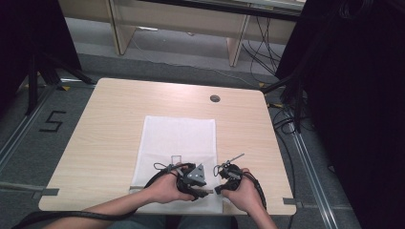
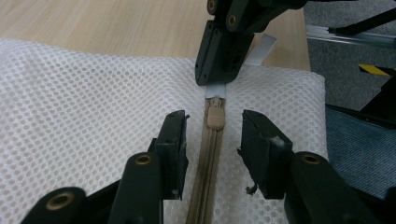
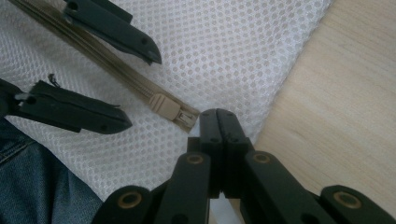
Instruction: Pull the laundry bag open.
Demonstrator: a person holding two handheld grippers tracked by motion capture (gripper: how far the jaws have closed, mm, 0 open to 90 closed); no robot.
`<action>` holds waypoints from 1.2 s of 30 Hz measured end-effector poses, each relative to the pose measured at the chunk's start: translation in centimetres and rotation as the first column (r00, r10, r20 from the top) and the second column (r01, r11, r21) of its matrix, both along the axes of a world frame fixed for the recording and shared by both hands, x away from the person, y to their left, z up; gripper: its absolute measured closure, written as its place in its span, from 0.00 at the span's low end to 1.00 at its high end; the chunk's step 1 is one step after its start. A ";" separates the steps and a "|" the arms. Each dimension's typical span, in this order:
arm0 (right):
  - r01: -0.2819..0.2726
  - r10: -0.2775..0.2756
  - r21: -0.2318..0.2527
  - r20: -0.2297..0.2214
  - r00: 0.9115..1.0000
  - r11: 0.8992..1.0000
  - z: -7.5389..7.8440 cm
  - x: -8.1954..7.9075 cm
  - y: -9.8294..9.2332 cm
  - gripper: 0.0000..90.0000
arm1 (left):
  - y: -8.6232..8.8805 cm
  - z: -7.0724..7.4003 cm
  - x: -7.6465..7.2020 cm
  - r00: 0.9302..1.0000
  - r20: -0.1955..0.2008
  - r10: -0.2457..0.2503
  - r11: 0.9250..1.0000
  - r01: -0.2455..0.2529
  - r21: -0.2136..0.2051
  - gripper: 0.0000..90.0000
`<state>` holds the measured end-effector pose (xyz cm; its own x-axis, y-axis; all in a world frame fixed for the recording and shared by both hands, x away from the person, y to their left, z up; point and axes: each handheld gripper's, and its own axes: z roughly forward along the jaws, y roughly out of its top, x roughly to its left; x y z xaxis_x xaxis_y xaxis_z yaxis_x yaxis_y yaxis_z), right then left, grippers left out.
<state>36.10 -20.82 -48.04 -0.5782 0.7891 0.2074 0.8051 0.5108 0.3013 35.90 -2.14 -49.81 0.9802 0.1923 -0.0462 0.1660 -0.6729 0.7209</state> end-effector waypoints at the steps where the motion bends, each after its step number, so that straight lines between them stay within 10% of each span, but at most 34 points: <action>1: 0.004 -0.004 0.007 0.006 1.000 1.000 -0.1 0.0 0.0 1.00 | -0.3 0.0 0.0 1.000 0.011 -0.011 1.000 0.011 0.005 0.68; 26: 0.002 -0.002 0.012 -0.004 1.000 1.000 0.0 0.0 -0.1 1.00 | -2.1 -0.2 -0.6 0.993 0.101 -0.054 0.996 0.046 0.080 0.86; 36: 0.023 -0.023 0.017 -0.016 1.000 1.000 0.0 -0.1 0.0 1.00 | -2.5 -0.4 -0.5 0.995 0.069 -0.079 0.994 0.074 0.076 0.86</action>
